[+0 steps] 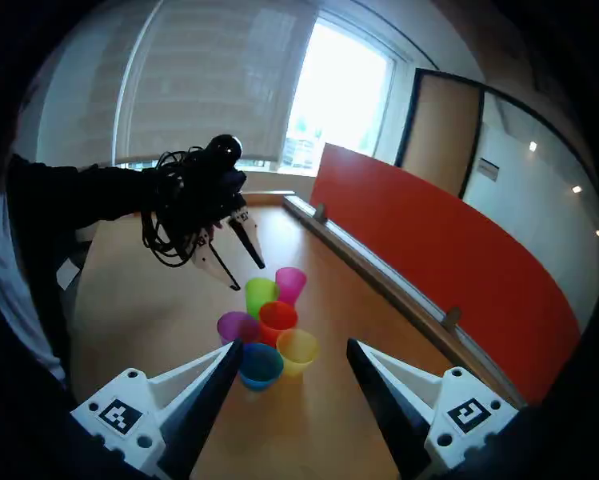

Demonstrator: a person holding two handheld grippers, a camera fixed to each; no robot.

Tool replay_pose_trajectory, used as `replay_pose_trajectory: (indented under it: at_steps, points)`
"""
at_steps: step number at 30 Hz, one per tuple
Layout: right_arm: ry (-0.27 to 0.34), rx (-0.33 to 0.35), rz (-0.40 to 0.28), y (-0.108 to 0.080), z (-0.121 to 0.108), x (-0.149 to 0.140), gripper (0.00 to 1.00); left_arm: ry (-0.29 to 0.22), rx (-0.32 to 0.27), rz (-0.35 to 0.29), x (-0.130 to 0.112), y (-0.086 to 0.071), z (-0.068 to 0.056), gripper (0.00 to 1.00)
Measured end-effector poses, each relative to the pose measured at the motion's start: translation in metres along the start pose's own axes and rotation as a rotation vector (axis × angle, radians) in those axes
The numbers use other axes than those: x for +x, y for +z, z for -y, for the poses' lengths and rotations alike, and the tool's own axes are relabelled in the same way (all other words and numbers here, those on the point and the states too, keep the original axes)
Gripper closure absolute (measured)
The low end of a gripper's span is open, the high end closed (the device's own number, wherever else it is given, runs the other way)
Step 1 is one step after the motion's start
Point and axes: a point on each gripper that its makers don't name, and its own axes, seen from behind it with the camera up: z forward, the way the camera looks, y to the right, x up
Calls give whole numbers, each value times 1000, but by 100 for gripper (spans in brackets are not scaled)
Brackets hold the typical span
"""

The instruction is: Pour water

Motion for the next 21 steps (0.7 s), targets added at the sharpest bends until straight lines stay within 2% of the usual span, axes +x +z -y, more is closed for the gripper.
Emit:
replay_pose_trajectory:
  at_steps: [9, 21]
  points:
    - [-3, 10, 2, 4, -2, -5, 0, -19, -5, 29, -14, 12, 6, 7]
    - [-18, 20, 7, 10, -2, -8, 0, -28, -5, 36, -18, 28, 12, 7]
